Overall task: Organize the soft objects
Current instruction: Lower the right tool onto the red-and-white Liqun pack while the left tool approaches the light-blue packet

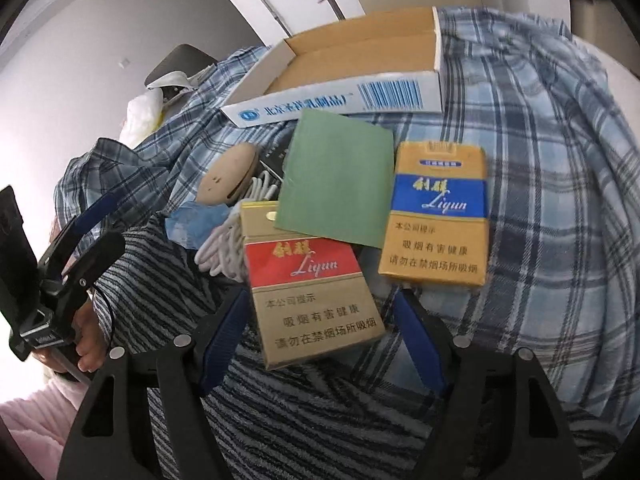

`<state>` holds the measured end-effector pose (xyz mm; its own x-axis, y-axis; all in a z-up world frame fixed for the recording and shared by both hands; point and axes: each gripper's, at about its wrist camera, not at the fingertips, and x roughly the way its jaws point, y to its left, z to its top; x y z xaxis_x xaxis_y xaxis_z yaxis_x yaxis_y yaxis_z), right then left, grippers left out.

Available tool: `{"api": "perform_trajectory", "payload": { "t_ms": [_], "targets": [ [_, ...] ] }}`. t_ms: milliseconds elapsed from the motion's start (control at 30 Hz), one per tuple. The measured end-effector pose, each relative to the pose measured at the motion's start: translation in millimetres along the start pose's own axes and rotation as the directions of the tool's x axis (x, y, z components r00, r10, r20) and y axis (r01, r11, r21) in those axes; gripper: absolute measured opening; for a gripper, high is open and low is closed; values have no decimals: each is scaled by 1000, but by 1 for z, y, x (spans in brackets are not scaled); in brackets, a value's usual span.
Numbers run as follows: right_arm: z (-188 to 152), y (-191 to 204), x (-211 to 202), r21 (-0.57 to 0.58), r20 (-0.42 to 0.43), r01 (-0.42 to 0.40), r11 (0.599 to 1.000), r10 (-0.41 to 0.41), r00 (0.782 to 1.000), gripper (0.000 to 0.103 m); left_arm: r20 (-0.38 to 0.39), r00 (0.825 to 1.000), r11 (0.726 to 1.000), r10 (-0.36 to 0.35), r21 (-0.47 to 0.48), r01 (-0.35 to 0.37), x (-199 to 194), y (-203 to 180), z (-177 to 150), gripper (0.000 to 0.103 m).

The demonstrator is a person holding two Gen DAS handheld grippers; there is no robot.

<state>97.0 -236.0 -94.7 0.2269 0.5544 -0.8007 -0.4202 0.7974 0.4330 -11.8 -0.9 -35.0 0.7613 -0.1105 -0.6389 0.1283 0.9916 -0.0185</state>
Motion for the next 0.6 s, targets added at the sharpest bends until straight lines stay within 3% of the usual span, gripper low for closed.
{"api": "perform_trajectory", "payload": {
  "t_ms": [233,467,600],
  "targets": [
    [-3,16,1,-85,-7,1,996,-2,1000,60,-119,993,1000,-19,-24,16,28,5,6,103],
    [-13,39,-11,-202,88,125,971,-110,990,59,-204,977,997,-61,-65,48,58,8,8,103],
    [-15,44,-5,-231,45,166,959,-160,986,58,-212,975,996,-61,-70,47,61,7,6,103]
  ]
}}
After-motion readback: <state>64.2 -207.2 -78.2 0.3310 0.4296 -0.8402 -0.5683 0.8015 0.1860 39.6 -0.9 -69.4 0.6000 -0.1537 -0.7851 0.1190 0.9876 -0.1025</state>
